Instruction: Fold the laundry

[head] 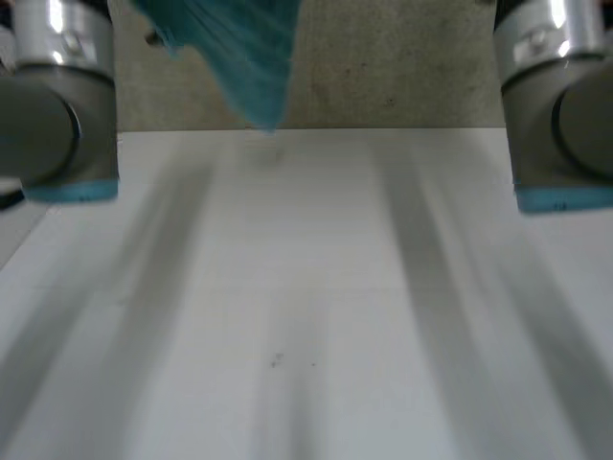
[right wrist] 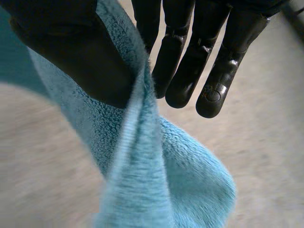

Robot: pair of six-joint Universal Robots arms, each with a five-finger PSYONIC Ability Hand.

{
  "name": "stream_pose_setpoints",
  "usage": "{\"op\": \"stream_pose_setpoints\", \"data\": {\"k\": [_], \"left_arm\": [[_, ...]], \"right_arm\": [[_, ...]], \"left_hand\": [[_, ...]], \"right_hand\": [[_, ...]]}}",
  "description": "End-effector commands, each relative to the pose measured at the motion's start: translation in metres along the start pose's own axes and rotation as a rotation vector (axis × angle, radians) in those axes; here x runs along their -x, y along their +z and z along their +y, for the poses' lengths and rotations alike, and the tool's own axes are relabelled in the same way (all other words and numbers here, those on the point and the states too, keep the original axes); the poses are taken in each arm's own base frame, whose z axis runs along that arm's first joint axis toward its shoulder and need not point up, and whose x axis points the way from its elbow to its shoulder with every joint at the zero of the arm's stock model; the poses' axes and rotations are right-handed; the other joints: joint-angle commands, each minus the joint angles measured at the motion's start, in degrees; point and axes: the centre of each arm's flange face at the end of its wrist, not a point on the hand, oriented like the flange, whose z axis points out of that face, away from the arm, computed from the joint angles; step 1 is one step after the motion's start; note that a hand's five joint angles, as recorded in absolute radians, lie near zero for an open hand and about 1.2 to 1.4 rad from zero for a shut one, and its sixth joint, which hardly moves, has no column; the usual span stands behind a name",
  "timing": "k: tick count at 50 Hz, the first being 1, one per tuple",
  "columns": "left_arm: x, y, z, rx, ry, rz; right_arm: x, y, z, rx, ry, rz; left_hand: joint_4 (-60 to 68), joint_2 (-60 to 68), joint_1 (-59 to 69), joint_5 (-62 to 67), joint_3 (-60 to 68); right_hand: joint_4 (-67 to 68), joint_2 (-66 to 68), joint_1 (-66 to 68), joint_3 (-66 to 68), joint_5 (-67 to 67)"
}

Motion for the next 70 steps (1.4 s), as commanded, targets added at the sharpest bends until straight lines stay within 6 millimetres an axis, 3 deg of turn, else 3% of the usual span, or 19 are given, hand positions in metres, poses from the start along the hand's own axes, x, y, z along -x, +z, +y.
{"op": "stream_pose_setpoints", "data": {"k": [1, 3, 4, 5, 7, 8, 9, 13, 16, 21, 26, 27, 28, 35, 49, 56, 70], "left_arm": [[-0.035, -0.078, 0.032, 0.202, -0.004, 0.2], [-0.046, -0.108, 0.044, 0.277, -0.013, 0.268], [-0.046, -0.108, 0.044, 0.277, -0.013, 0.268], [-0.058, -0.137, 0.05, 0.338, -0.018, 0.337], [-0.064, -0.149, 0.052, 0.362, -0.02, 0.367], [-0.075, -0.168, 0.057, 0.401, -0.025, 0.42], [-0.084, -0.184, 0.059, 0.433, -0.034, 0.463], [-0.091, -0.203, 0.059, 0.466, -0.04, 0.51], [-0.091, -0.213, 0.059, 0.497, -0.043, 0.537], [-0.09, -0.217, 0.058, 0.522, -0.042, 0.561], [-0.09, -0.217, 0.058, 0.523, -0.038, 0.573], [-0.091, -0.217, 0.058, 0.521, -0.038, 0.576], [-0.091, -0.219, 0.059, 0.524, -0.032, 0.581], [-0.078, -0.221, 0.08, 0.619, -0.024, 0.583], [-0.052, -0.235, 0.093, 0.883, -0.284, 0.618], [-0.041, -0.233, 0.105, 0.924, -0.279, 0.583], [-0.041, -0.224, 0.136, 0.876, -0.243, 0.511]], "right_arm": [[0.044, -0.059, 0.045, 0.23, 0.027, -0.233], [0.053, -0.071, 0.054, 0.275, 0.046, -0.269], [0.062, -0.083, 0.068, 0.325, 0.067, -0.303], [0.07, -0.091, 0.076, 0.355, 0.079, -0.326], [0.085, -0.105, 0.092, 0.413, 0.107, -0.37], [0.098, -0.12, 0.106, 0.47, 0.13, -0.414], [0.099, -0.12, 0.106, 0.47, 0.131, -0.414], [0.125, -0.16, 0.133, 0.641, 0.174, -0.535], [0.13, -0.177, 0.134, 0.718, 0.181, -0.607], [0.123, -0.185, 0.135, 0.782, 0.182, -0.634], [0.108, -0.182, 0.123, 0.773, 0.222, -0.594], [0.106, -0.182, 0.122, 0.776, 0.235, -0.583], [0.102, -0.18, 0.119, 0.777, 0.295, -0.55], [0.093, -0.175, 0.117, 0.789, 0.42, -0.504], [0.078, -0.161, 0.113, 0.796, 0.538, -0.412], [0.068, -0.156, 0.121, 0.835, 0.586, -0.363], [0.052, -0.151, 0.139, 0.888, 0.591, -0.331]], "left_hand": [[11.5, 11.3, 15.7, 14.2, 11.5], [11.5, 11.3, 15.7, 14.2, 11.5], [11.5, 11.3, 15.7, 14.2, 11.5], [11.5, 11.3, 15.7, 14.2, 11.5], [11.5, 11.3, 15.7, 14.2, 11.5], [11.5, 11.3, 15.7, 14.2, 11.5], [11.5, 11.3, 15.7, 14.2, 11.5], [11.5, 11.3, 15.7, 14.2, 11.5], [11.5, 11.3, 15.7, 14.2, 11.5], [11.5, 11.3, 15.7, 14.2, 11.5], [10.7, 10.5, 14.9, 13.4, 10.7], [-4.8, -5.0, -0.6, -2.1, -4.8], [-28.3, -28.5, -24.0, -25.6, -28.2], [-42.8, -43.0, -38.6, -40.1, -42.8], [-49.4, -49.6, -45.1, -46.7, -49.3], [-48.9, -49.1, -44.6, -46.2, -48.8], [-46.8, -47.1, -42.6, -44.2, -46.8]], "right_hand": [[11.5, 11.6, 25.3, 11.9, 13.5], [11.5, 11.6, 25.3, 11.9, 13.5], [11.5, 11.6, 25.3, 11.9, 13.5], [11.5, 11.6, 25.3, 11.9, 13.5], [11.5, 11.6, 25.3, 11.9, 13.5], [11.5, 11.6, 25.3, 11.9, 13.5], [11.5, 11.6, 25.3, 11.9, 13.5], [11.5, 11.6, 25.3, 11.9, 13.5], [11.5, 11.6, 25.3, 11.9, 13.5], [7.1, 7.2, 20.9, 7.4, 9.0], [8.4, 8.5, 22.2, 8.8, 10.3], [9.4, 9.5, 23.2, 9.8, 11.3], [11.5, 11.6, 25.3, 11.9, 13.5], [11.5, 11.6, 25.3, 11.9, 13.5], [11.5, 11.6, 25.3, 11.9, 13.5], [11.5, 11.6, 25.3, 11.9, 13.5], [11.5, 11.6, 25.3, 11.9, 13.5]]}}
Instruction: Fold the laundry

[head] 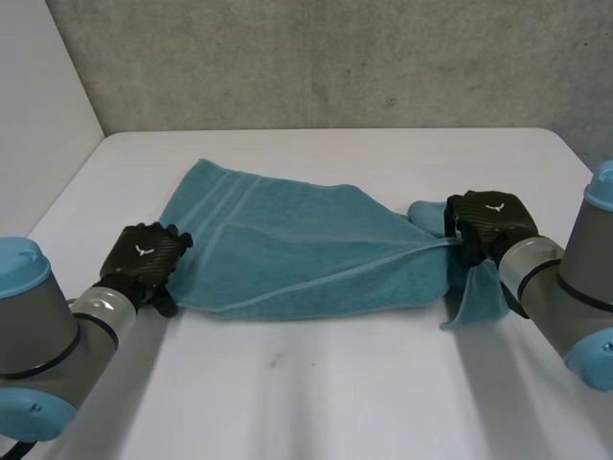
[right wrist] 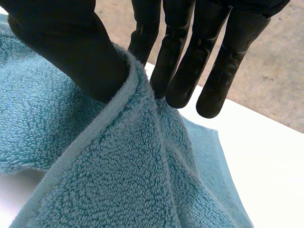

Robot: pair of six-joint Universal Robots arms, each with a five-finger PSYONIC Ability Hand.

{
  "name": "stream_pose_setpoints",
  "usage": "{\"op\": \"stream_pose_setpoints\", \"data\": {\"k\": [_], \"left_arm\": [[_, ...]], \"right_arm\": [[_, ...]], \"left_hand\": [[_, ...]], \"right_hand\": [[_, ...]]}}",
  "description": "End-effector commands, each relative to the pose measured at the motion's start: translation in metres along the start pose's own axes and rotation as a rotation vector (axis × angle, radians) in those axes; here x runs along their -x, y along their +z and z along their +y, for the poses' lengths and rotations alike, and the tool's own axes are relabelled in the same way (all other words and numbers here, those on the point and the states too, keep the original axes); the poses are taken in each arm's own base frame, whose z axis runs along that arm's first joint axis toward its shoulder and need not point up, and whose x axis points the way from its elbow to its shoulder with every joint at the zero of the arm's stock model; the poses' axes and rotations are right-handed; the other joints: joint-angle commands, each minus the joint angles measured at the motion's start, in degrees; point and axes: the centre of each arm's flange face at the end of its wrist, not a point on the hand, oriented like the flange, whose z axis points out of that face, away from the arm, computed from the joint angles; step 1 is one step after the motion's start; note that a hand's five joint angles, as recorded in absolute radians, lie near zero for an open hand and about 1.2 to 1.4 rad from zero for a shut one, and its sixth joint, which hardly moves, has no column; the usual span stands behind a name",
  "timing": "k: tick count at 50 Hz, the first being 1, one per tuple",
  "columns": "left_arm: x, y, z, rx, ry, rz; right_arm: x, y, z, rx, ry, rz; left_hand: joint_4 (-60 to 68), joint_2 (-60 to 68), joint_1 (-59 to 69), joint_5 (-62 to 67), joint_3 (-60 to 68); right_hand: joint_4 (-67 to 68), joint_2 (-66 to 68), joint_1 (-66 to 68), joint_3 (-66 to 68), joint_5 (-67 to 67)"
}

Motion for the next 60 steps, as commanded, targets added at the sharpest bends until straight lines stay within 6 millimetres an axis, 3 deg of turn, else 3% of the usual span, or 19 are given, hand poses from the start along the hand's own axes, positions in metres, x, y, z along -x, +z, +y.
{"op": "stream_pose_setpoints", "data": {"k": [1, 8, 18, 26, 37, 49, 52, 54, 60], "left_arm": [[0.008, 0.016, 0.005, -0.05, 0.015, -0.047], [0.006, 0.025, 0.014, -0.034, 0.026, -0.041], [0.008, 0.018, 0.021, 0.007, 0.074, -0.039], [0.011, 0.012, 0.02, 0.036, 0.066, -0.034], [0.012, 0.019, 0.022, 0.033, 0.068, -0.041], [0.016, 0.042, 0.028, 0.024, 0.066, -0.046], [0.018, 0.044, 0.026, 0.013, 0.063, -0.051], [0.021, 0.045, 0.021, -0.002, 0.062, -0.062], [0.035, 0.038, 0.006, -0.029, 0.058, -0.107]], "right_arm": [[-0.007, 0.003, 0.0, 0.005, 0.005, -0.001], [-0.012, 0.004, 0.0, 0.003, 0.012, 0.01], [-0.027, 0.009, -0.002, -0.004, 0.021, 0.05], [-0.036, 0.013, -0.004, -0.012, 0.032, 0.077], [-0.044, 0.016, -0.005, -0.015, 0.08, 0.093], [-0.043, 0.015, -0.004, -0.01, 0.083, 0.087], [-0.043, 0.015, -0.004, -0.01, 0.085, 0.087], [-0.043, 0.015, -0.004, -0.01, 0.085, 0.087], [-0.042, 0.015, -0.004, -0.01, 0.075, 0.08]], "left_hand": [[3.3, 3.1, 2.1, 3.7, 2.9], [3.6, 3.5, 2.4, 4.1, 3.2], [3.4, 3.3, 2.2, 3.9, 3.0], [3.4, 3.3, 2.2, 3.9, 3.0], [7.6, 7.5, 6.4, 8.1, 7.2], [29.7, 29.5, 28.4, 30.1, 29.2], [41.7, 41.6, 40.5, 42.2, 41.3], [60.7, 60.6, 59.5, 61.2, 60.3], [60.8, 60.6, 59.6, 61.2, 60.4]], "right_hand": [[11.5, 12.0, 25.3, 11.9, 13.5], [11.5, 12.0, 25.3, 11.9, 13.5], [11.5, 12.0, 25.3, 11.9, 13.5], [11.5, 12.0, 25.3, 11.9, 13.5], [11.5, 12.0, 25.3, 11.9, 13.5], [11.5, 12.0, 25.3, 11.9, 13.5], [11.5, 12.0, 25.3, 11.9, 13.5], [11.5, 12.0, 25.3, 11.9, 13.5], [11.5, 12.0, 25.3, 11.9, 13.5]]}}
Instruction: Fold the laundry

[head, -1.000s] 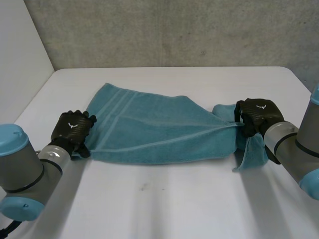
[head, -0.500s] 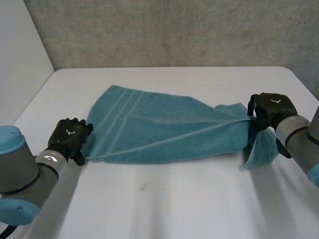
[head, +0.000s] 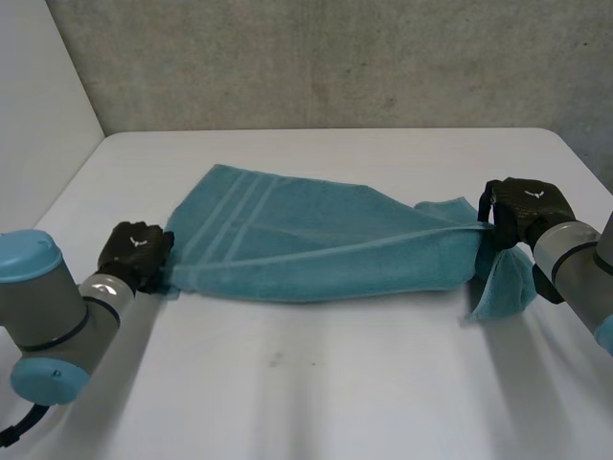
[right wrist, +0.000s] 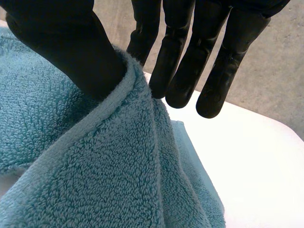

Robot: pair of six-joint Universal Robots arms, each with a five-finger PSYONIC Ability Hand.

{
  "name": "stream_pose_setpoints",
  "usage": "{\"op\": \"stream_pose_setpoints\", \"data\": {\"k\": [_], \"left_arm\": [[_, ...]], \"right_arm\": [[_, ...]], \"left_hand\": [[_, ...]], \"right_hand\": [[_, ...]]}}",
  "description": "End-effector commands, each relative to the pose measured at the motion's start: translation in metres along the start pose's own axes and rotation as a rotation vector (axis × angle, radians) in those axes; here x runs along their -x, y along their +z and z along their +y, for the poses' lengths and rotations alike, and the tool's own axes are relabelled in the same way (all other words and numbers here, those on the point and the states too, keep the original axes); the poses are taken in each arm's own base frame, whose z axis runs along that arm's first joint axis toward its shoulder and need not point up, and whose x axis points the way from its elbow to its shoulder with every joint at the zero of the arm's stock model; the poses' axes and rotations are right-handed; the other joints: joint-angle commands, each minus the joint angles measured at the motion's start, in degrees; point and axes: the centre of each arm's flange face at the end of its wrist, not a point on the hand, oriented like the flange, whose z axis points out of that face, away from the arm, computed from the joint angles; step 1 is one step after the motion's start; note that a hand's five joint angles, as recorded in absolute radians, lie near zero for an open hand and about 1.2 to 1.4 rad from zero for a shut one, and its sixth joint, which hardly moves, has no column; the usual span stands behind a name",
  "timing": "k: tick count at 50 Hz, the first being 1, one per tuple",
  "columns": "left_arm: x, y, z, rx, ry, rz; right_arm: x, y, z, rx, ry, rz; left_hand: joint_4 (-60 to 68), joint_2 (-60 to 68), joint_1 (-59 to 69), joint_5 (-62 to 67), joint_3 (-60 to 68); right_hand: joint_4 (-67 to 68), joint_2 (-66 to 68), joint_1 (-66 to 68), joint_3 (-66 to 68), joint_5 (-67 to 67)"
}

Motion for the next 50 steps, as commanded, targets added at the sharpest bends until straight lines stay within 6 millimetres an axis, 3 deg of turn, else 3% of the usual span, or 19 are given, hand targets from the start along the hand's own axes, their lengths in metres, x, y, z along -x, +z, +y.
{"op": "stream_pose_setpoints", "data": {"k": [1, 9, 12, 13, 15, 23, 30, 33, 34, 35, 39, 40, 43, 44, 47, 48, 50], "left_arm": [[0.019, -0.008, -0.02, -0.041, -0.007, -0.055], [0.032, -0.039, -0.039, -0.08, 0.0, -0.104], [0.034, -0.045, -0.041, -0.087, 0.001, -0.117], [0.034, -0.047, -0.041, -0.087, 0.001, -0.117], [0.034, -0.048, -0.04, -0.084, 0.0, -0.119], [0.041, -0.045, -0.037, -0.075, -0.004, -0.138], [0.045, -0.044, -0.034, -0.066, -0.007, -0.148], [0.045, -0.045, -0.034, -0.062, -0.008, -0.146], [0.044, -0.045, -0.033, -0.058, -0.009, -0.141], [0.043, -0.045, -0.033, -0.057, -0.009, -0.136], [0.045, -0.048, -0.039, -0.071, -0.004, -0.145], [0.047, -0.051, -0.044, -0.081, -0.001, -0.15], [0.06, -0.067, -0.073, -0.151, 0.013, -0.192], [0.067, -0.077, -0.089, -0.192, 0.02, -0.217], [0.078, -0.094, -0.115, -0.257, 0.035, -0.255], [0.086, -0.109, -0.136, -0.318, 0.049, -0.291], [0.093, -0.121, -0.153, -0.367, 0.054, -0.319]], "right_arm": [[0.001, -0.001, -0.002, -0.003, -0.016, -0.007], [0.01, -0.019, 0.01, 0.157, -0.163, -0.095], [0.012, -0.026, 0.017, 0.225, -0.207, -0.132], [0.013, -0.03, 0.021, 0.253, -0.218, -0.148], [0.013, -0.031, 0.023, 0.264, -0.216, -0.149], [-0.008, -0.037, 0.035, 0.309, -0.178, -0.09], [-0.021, -0.048, 0.044, 0.299, -0.158, -0.043], [-0.024, -0.049, 0.05, 0.305, -0.149, -0.03], [-0.024, -0.049, 0.05, 0.305, -0.149, -0.03], [-0.027, -0.048, 0.051, 0.288, -0.15, -0.02], [-0.033, -0.055, 0.02, 0.156, -0.175, 0.003], [-0.038, -0.06, 0.002, 0.09, -0.191, 0.029], [-0.045, -0.07, -0.03, -0.017, -0.223, 0.071], [-0.047, -0.079, -0.053, -0.091, -0.249, 0.093], [-0.046, -0.097, -0.086, -0.169, -0.275, 0.108], [-0.045, -0.109, -0.105, -0.2, -0.288, 0.11], [-0.045, -0.121, -0.124, -0.227, -0.306, 0.115]], "left_hand": [[14.1, 14.1, 17.7, 15.8, 14.4], [14.1, 14.1, 17.7, 15.8, 14.4], [14.1, 14.1, 17.7, 15.8, 14.4], [14.1, 14.1, 17.7, 15.8, 14.4], [14.1, 14.1, 17.7, 15.8, 14.4], [14.1, 14.1, 17.7, 15.8, 14.4], [14.1, 14.1, 17.7, 15.8, 14.4], [14.1, 14.1, 17.7, 15.8, 14.4], [14.1, 14.1, 17.7, 15.8, 14.4], [14.1, 14.1, 17.7, 15.8, 14.4], [14.1, 14.1, 17.7, 15.8, 14.4], [14.1, 14.1, 17.7, 15.8, 14.4], [14.1, 14.1, 17.7, 15.8, 14.4], [14.1, 14.1, 17.7, 15.8, 14.4], [14.1, 14.1, 17.7, 15.8, 14.4], [14.1, 14.1, 17.7, 15.8, 14.4], [14.1, 14.1, 17.7, 15.8, 14.4]], "right_hand": [[11.5, 12.0, 25.3, 11.9, 13.5], [10.7, 11.2, 24.6, 11.1, 12.7], [-1.7, -1.2, 12.2, -1.3, 0.3], [-17.7, -17.2, -3.9, -17.3, -15.7], [-27.6, -27.1, -13.8, -27.2, -25.6], [-32.7, -32.2, -18.8, -32.3, -30.7], [-24.8, -24.3, -11.0, -24.4, -22.8], [-1.7, -1.1, 12.2, -1.3, 0.3], [-1.6, -1.0, 12.3, -1.2, 0.4], [11.3, 11.9, 25.2, 11.8, 13.4], [11.5, 12.0, 25.3, 11.9, 13.5], [11.5, 12.0, 25.3, 11.9, 13.5], [11.5, 12.0, 25.3, 11.9, 13.5], [11.5, 12.0, 25.3, 11.9, 13.5], [11.5, 12.0, 25.3, 11.9, 13.5], [11.5, 12.0, 25.3, 11.9, 13.5], [11.5, 12.0, 25.3, 11.9, 13.5]]}}
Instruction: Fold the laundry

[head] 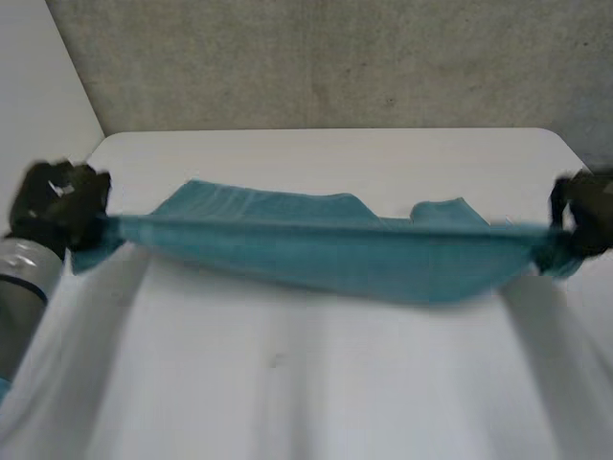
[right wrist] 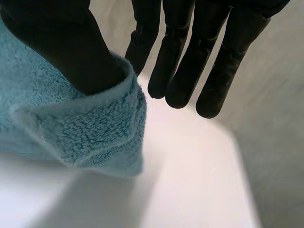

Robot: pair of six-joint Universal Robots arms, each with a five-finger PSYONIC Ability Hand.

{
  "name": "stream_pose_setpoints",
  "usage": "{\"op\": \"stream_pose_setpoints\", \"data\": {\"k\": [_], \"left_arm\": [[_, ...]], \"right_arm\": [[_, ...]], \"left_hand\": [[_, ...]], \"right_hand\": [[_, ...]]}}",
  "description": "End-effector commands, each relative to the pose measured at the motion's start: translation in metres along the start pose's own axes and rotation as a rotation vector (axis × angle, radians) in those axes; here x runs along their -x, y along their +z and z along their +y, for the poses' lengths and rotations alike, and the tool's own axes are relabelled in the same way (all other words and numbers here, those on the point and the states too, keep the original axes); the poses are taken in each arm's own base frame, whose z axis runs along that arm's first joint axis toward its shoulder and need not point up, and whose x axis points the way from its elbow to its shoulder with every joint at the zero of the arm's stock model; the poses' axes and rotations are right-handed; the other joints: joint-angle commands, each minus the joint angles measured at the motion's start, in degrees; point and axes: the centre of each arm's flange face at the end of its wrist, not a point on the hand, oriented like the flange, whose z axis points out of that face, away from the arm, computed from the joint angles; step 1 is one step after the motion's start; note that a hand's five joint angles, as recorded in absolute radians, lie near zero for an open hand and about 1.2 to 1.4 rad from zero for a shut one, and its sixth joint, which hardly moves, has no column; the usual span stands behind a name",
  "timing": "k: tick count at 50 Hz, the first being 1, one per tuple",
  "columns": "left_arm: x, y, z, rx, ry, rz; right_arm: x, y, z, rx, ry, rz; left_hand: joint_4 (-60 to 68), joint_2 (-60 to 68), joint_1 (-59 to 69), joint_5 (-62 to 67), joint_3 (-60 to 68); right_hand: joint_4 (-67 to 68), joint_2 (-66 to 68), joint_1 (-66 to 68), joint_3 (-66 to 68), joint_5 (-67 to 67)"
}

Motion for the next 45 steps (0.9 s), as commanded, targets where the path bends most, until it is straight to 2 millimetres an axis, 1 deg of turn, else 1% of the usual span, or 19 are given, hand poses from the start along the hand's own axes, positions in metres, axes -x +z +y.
{"op": "stream_pose_setpoints", "data": {"k": [1, 2, 6, 10, 14, 16, 22, 25, 29, 32, 34, 36, 37, 38, 41, 42, 43, 44, 45], "left_arm": [[0.047, -0.038, -0.092, -0.234, 0.026, -0.135], [0.053, -0.044, -0.105, -0.265, 0.02, -0.15], [0.061, -0.052, -0.122, -0.272, 0.012, -0.149], [0.062, -0.05, -0.117, -0.212, 0.008, -0.126], [0.051, -0.036, -0.091, -0.1, -0.006, -0.071], [0.039, -0.02, -0.064, 0.002, -0.02, -0.016], [0.005, 0.013, 0.003, 0.224, 0.038, 0.12], [-0.005, 0.028, 0.018, 0.259, 0.095, 0.159], [-0.017, 0.055, 0.022, 0.248, 0.176, 0.171], [-0.01, 0.081, 0.005, 0.181, 0.195, 0.105], [-0.001, 0.094, -0.011, 0.124, 0.2, 0.061], [0.011, 0.109, -0.046, 0.002, 0.204, -0.013], [0.017, 0.114, -0.061, -0.052, 0.204, -0.045], [0.028, 0.12, -0.091, -0.172, 0.19, -0.111], [0.05, 0.121, -0.14, -0.375, 0.143, -0.238], [0.06, 0.118, -0.154, -0.438, 0.122, -0.286], [0.06, 0.118, -0.155, -0.438, 0.122, -0.287], [0.076, 0.109, -0.178, -0.542, 0.074, -0.372], [0.088, 0.101, -0.195, -0.626, 0.027, -0.439]], "right_arm": [[-0.026, -0.05, -0.092, -0.196, -0.083, 0.066], [-0.031, -0.056, -0.101, -0.186, -0.11, 0.065], [-0.037, -0.068, -0.112, -0.131, -0.226, 0.046], [-0.04, -0.067, -0.106, -0.058, -0.322, 0.036], [-0.037, -0.038, -0.075, 0.059, -0.33, -0.049], [-0.032, -0.026, -0.062, 0.103, -0.314, -0.093], [0.007, 0.015, -0.011, 0.286, -0.315, -0.244], [0.016, 0.042, 0.011, 0.353, -0.348, -0.227], [0.014, 0.076, 0.017, 0.349, -0.411, -0.135], [0.011, 0.096, 0.002, 0.276, -0.443, -0.064], [0.008, 0.115, -0.03, 0.138, -0.458, 0.028], [0.001, 0.125, -0.06, 0.013, -0.46, 0.109], [-0.007, 0.129, -0.095, -0.136, -0.45, 0.201], [-0.012, 0.13, -0.114, -0.215, -0.438, 0.251], [-0.025, 0.121, -0.167, -0.463, -0.382, 0.389], [-0.025, 0.121, -0.167, -0.464, -0.382, 0.39], [-0.029, 0.11, -0.191, -0.58, -0.349, 0.441], [-0.035, 0.09, -0.217, -0.712, -0.308, 0.5], [-0.035, 0.09, -0.217, -0.713, -0.307, 0.5]], "left_hand": [[11.5, 11.3, 17.7, 14.8, 11.6], [11.5, 11.3, 17.7, 14.8, 11.6], [11.5, 11.3, 17.7, 14.8, 11.6], [11.5, 11.3, 17.7, 14.8, 11.6], [11.5, 11.3, 17.7, 14.8, 11.6], [11.5, 11.3, 17.7, 14.8, 11.6], [11.5, 11.3, 17.7, 14.8, 11.6], [11.5, 11.3, 17.7, 14.8, 11.6], [11.5, 11.3, 17.7, 14.8, 11.6], [11.5, 11.3, 17.7, 14.8, 11.6], [11.5, 11.3, 17.7, 14.8, 11.6], [11.5, 11.3, 17.7, 14.8, 11.6], [11.5, 11.3, 17.7, 14.8, 11.6], [11.5, 11.3, 17.7, 14.8, 11.6], [11.5, 11.3, 17.7, 14.8, 11.6], [11.5, 11.3, 17.7, 14.8, 11.6], [11.5, 11.3, 17.7, 14.8, 11.6], [11.5, 11.3, 17.7, 14.8, 11.6], [11.5, 11.3, 17.7, 14.8, 11.6]], "right_hand": [[11.6, 12.3, 25.5, 12.2, 14.9], [11.6, 12.3, 25.5, 12.2, 14.9], [11.6, 12.3, 25.5, 12.2, 14.9], [11.6, 12.3, 25.5, 12.2, 14.9], [11.6, 12.3, 25.5, 12.2, 14.9], [11.6, 12.3, 25.5, 12.2, 14.9], [11.6, 12.3, 25.5, 12.2, 14.9], [11.6, 12.3, 25.5, 12.2, 14.9], [11.6, 12.3, 25.5, 12.2, 14.9], [11.6, 12.3, 25.5, 12.2, 14.9], [11.6, 12.3, 25.5, 12.2, 14.9], [11.6, 12.3, 25.5, 12.2, 14.9], [11.6, 12.3, 25.5, 12.2, 14.9], [11.6, 12.3, 25.5, 12.2, 14.9], [11.6, 12.3, 25.5, 12.2, 14.9], [11.6, 12.3, 25.5, 12.2, 14.9], [11.6, 12.3, 25.5, 12.2, 14.9], [11.6, 12.3, 25.5, 12.2, 14.9], [11.6, 12.3, 25.5, 12.2, 14.9]]}}
